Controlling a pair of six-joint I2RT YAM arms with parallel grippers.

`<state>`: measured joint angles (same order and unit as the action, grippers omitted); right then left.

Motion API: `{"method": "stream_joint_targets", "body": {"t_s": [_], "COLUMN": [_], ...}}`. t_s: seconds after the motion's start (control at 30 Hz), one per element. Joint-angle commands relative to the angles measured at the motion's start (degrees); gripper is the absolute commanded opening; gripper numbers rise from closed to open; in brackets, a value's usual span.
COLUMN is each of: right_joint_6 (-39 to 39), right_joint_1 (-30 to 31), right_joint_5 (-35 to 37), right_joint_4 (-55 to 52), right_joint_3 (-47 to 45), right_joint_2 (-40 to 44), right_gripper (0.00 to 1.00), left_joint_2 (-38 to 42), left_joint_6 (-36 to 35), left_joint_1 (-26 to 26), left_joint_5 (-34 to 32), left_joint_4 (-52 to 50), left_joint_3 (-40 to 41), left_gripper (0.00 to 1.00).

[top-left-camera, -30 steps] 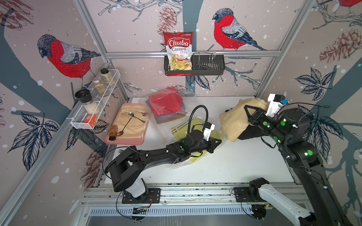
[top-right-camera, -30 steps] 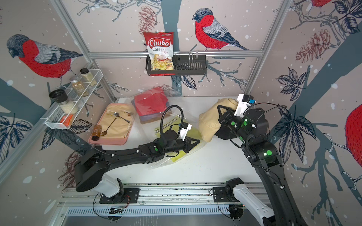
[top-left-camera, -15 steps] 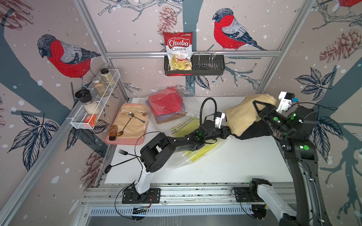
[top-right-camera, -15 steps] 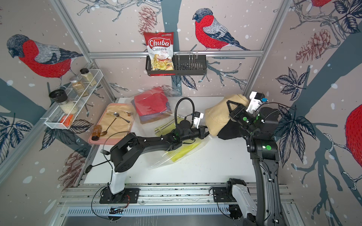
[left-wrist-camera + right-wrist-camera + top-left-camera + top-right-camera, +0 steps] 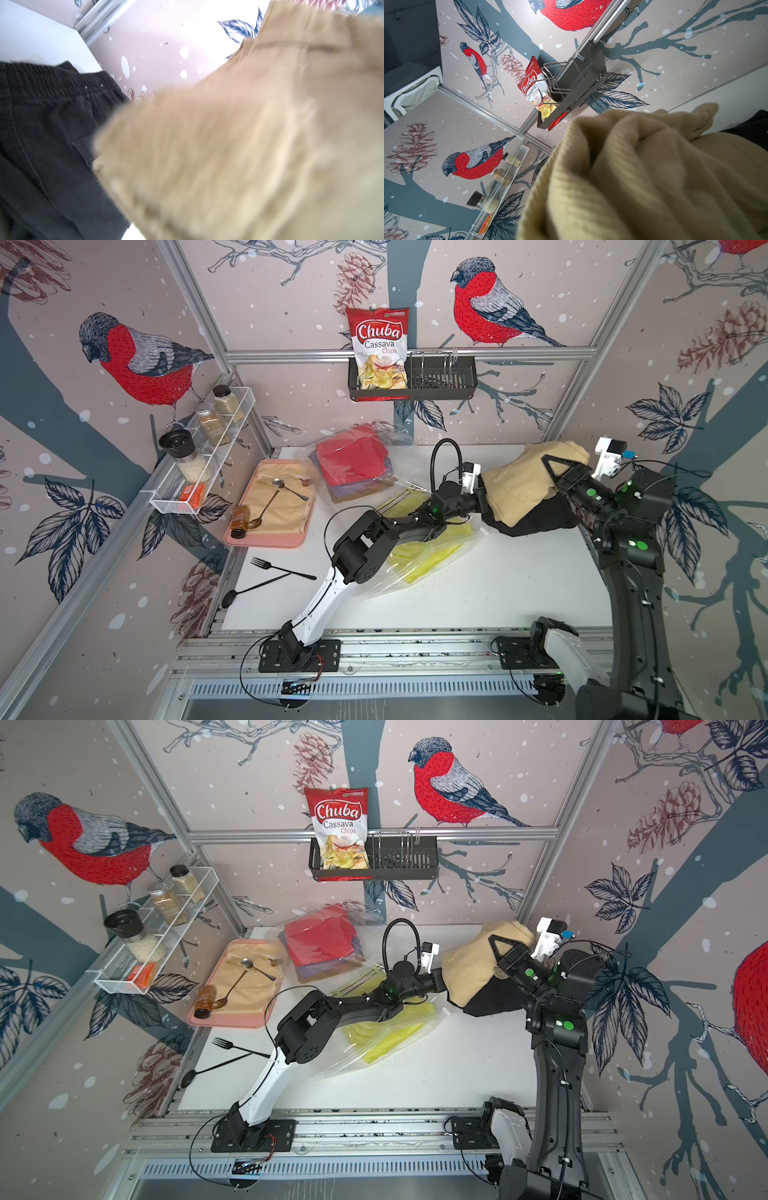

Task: Take the trousers out of the vacuum bag
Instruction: Place the trousers at the center of the board.

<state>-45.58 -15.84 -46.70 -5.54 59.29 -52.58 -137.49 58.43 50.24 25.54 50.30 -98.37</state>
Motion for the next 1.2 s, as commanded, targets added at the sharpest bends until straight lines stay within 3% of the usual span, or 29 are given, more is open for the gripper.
{"method": "stream_joint_targets", "body": {"t_s": [0.0, 0.43, 0.87, 1.17], "right_joint_6": [0.3, 5.0, 6.7, 8.5], "right_joint_1": [-1.0, -4.8, -5.2, -5.1], "right_joint_5": [-4.4, -3.2, -3.0, -1.3], "right_joint_4": [9.4, 13.8, 20.3, 23.5], "right_joint_3": [-0.7, -3.9, -0.2, 3.1], "right_joint_2": [-0.8, -9.0, -22.4, -30.9], "right_gripper": [0.00, 0.00, 0.00, 0.00], "left_joint_2": [-2.7, -21.2, -28.9, -29.5], "left_joint_6": [0.9, -1.5, -4.4, -8.2], "left_joint_1": [-1.1, -4.2, -5.9, -6.7], "left_joint_5": [1.6, 2.9, -3.1, -6.7], "left_joint_4": [3.3, -10.5, -11.6, -13.8], "left_joint_3": [-4.9, -38.3, -46.7, -46.9], "left_gripper": [0.00, 0.00, 0.04, 0.08]}}
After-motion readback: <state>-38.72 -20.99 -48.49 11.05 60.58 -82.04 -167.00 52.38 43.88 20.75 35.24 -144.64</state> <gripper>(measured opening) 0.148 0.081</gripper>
